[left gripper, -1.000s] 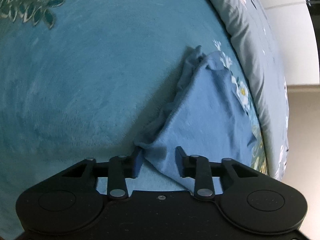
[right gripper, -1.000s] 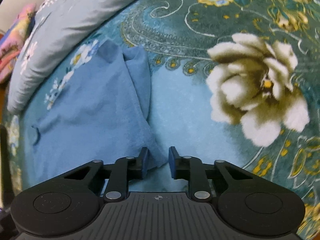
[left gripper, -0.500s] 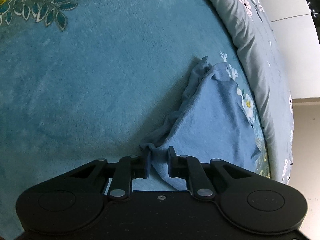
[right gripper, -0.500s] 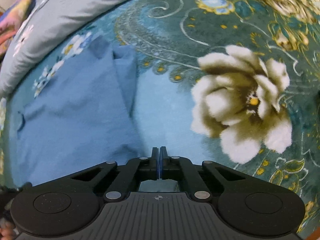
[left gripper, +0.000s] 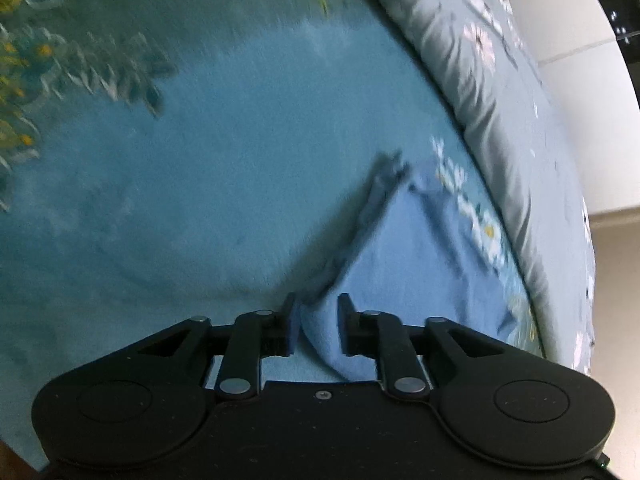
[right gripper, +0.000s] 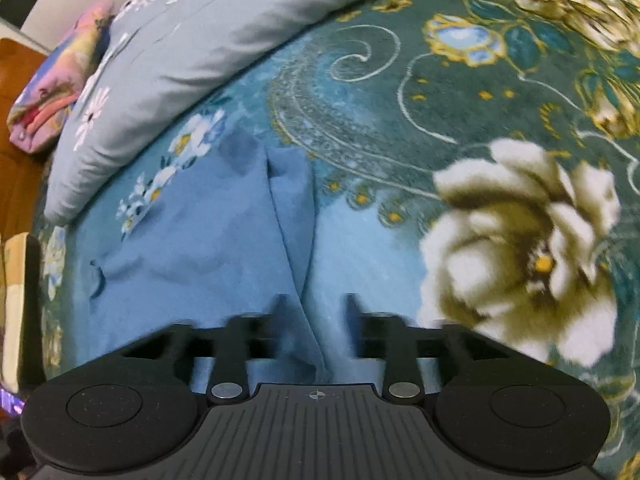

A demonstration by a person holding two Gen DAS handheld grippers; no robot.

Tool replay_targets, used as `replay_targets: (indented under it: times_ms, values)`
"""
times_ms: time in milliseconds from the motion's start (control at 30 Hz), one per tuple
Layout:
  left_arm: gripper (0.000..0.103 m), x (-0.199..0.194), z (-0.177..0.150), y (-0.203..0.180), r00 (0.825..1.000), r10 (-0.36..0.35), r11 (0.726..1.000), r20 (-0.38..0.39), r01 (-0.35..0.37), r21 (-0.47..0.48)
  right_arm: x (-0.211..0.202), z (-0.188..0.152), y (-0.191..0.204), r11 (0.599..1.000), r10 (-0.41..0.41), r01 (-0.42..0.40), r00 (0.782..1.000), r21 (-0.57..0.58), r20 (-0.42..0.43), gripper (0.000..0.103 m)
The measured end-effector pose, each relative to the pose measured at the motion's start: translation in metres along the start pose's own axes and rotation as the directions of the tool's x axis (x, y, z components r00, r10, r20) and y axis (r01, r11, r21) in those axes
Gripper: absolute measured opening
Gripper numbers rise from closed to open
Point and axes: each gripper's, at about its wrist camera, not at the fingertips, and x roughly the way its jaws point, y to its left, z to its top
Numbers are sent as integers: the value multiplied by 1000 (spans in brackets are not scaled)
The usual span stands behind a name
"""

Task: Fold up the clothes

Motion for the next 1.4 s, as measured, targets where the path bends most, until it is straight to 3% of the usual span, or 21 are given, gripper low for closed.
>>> replay_targets:
  times_ms: [67, 133, 233, 333, 400, 467, 667, 700, 733, 800, 867, 967, 1033, 1133, 1300, 1400]
  values:
    - [43, -8, 3, -14, 999, 0, 998, 38, -3, 69, 5, 6, 1, 999, 38, -39, 999, -15, -11, 58]
    - [50, -9, 3, -30, 999, -12, 991, 39, 6, 137, 13, 11, 2, 998, 57, -58, 998, -37, -21, 70]
    - [53, 6, 3, -63, 999, -28, 964, 25, 20, 267, 30, 18, 4, 996, 60, -62, 997, -63, -38, 70]
    - [53, 36, 11, -94, 998, 5, 912, 62, -30, 410, 43, 26, 4, 996, 66, -69, 997, -53, -44, 70]
    - [52, 57, 18, -111, 992, 60, 866, 111, -107, 489, 47, 29, 4, 995, 83, -85, 996, -54, -42, 70]
    - [54, 73, 28, -125, 989, 71, 818, 133, -134, 559, 49, 31, 6, 992, 102, -105, 994, -71, -42, 70]
    - [52, 123, 33, -138, 973, 175, 673, 150, -229, 703, 52, 36, 0, 986, 140, -144, 989, -79, -47, 70]
    - [51, 127, 31, -138, 968, 190, 659, 164, -249, 710, 51, 37, -2, 986, 146, -149, 988, -70, -45, 70]
    - [45, 128, 33, -136, 965, 196, 658, 174, -261, 707, 50, 38, -4, 986, 152, -155, 987, -65, -43, 70]
    - [38, 123, 39, -131, 967, 180, 691, 180, -254, 677, 51, 38, -7, 984, 164, -166, 986, -62, -44, 70]
    - [24, 122, 44, -129, 971, 162, 722, 175, -238, 650, 53, 38, -9, 984, 168, -171, 984, -58, -50, 70]
    - [19, 118, 51, -127, 974, 142, 753, 179, -223, 619, 55, 39, -11, 983, 176, -178, 983, -53, -49, 71]
    - [14, 117, 57, -125, 975, 126, 789, 182, -210, 577, 55, 39, -11, 982, 183, -185, 982, -45, -45, 72]
    - [14, 118, 64, -120, 973, 134, 820, 186, -215, 531, 56, 40, -10, 981, 187, -189, 981, -51, -48, 73]
    - [14, 124, 69, -115, 975, 156, 834, 158, -216, 508, 59, 41, -8, 979, 190, -194, 980, -63, -56, 77]
    - [14, 119, 68, -122, 978, 146, 821, 149, -204, 534, 60, 42, -7, 978, 190, -194, 980, -75, -62, 77]
